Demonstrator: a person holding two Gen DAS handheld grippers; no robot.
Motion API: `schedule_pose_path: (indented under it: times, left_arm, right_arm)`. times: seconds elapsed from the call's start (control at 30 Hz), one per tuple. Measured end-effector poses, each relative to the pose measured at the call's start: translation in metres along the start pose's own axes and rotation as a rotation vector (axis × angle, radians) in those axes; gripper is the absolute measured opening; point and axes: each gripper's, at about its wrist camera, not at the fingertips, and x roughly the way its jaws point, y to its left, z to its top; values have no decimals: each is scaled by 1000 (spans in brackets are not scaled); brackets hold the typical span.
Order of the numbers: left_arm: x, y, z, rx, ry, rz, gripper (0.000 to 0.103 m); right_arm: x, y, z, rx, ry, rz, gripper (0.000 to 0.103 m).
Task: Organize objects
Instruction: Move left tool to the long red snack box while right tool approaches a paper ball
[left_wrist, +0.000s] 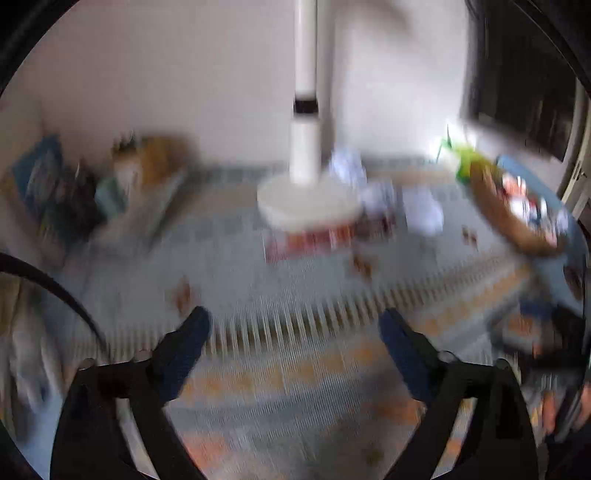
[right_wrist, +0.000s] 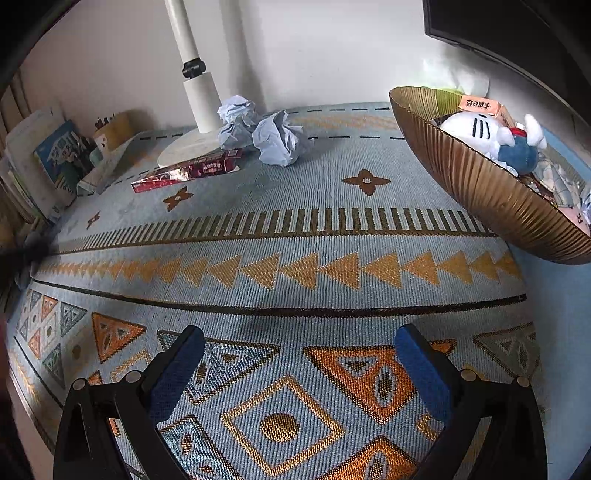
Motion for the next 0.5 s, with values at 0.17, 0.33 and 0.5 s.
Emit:
schedule_pose_path:
  times: [0.17,0.33,0.5]
  left_arm:
    - [77,28,51,-4,19,-86,102]
    - [134,29,59,17,94,-178,101]
    - [142,2,41,84,189,-378,93]
  right_arm:
    - [1,0,0,-7,5,-6,103]
    - [-16,-4,15,8,4,50,103]
    - [-26,18,72,-177,-90,-44,103]
